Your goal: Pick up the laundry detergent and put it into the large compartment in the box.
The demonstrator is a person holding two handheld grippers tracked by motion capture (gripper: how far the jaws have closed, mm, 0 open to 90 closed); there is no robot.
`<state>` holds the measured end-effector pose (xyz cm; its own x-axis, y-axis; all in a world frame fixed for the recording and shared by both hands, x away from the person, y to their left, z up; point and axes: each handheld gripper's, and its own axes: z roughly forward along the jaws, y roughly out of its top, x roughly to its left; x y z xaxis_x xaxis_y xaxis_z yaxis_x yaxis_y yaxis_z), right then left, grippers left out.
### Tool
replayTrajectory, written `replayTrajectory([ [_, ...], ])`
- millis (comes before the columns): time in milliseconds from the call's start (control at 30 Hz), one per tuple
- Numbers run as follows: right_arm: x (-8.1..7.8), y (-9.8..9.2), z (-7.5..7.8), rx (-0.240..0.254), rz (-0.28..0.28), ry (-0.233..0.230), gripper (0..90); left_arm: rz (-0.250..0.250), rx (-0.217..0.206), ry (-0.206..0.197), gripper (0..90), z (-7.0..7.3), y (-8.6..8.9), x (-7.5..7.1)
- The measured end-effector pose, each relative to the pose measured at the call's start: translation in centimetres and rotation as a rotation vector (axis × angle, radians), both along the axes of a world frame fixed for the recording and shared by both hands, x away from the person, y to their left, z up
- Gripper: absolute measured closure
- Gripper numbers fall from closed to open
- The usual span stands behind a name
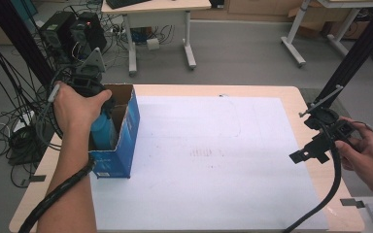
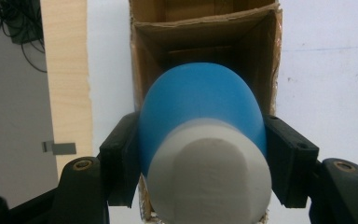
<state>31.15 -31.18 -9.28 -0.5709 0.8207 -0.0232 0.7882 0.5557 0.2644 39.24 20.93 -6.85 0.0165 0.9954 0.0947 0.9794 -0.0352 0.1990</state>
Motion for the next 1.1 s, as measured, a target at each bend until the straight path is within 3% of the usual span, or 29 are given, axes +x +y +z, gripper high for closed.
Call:
replayTrajectory([
  [400,0.5,0.0,-0.4,-0.004,-0.001,0.011,4.6,-0.012,0.008,0.022,37.5,-2.4,-0.2,0.6],
  [1100,0.9,-0.1,-0.8,-0.01,-0.009,0.021,4.5,-0.024,0.024,0.065,37.4,-4.5,-0.4,1.8],
])
